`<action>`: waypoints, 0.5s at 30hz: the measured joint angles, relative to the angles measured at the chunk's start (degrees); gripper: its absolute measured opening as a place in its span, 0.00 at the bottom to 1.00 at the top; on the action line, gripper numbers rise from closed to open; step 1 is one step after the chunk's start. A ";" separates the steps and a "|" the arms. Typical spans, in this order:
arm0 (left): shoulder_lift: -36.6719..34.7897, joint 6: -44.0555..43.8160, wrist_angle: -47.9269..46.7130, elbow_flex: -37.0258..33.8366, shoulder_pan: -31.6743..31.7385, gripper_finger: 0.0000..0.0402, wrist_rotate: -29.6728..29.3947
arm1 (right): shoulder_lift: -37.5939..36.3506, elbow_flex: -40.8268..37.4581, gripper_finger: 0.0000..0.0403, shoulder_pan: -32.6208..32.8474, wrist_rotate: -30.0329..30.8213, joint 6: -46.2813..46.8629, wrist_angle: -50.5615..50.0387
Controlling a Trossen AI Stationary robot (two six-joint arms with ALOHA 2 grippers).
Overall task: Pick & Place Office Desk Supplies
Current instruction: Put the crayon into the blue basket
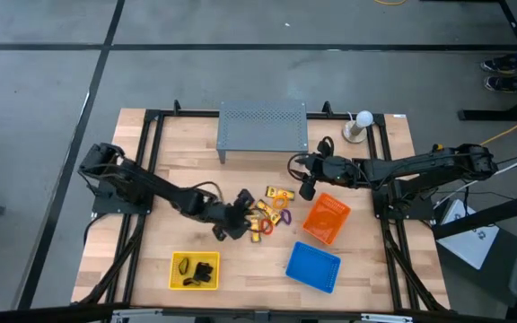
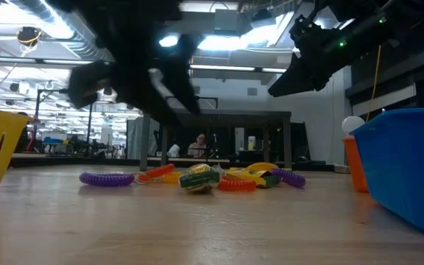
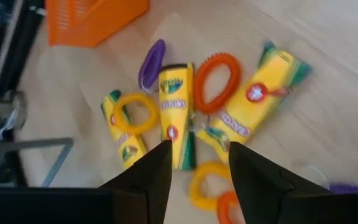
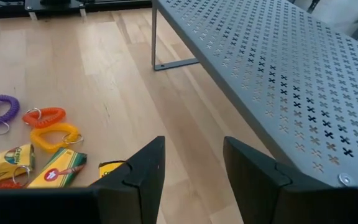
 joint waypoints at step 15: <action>18.81 6.47 -21.94 21.88 2.03 0.36 11.24 | 0.00 -0.04 0.41 2.09 -1.49 1.10 -1.54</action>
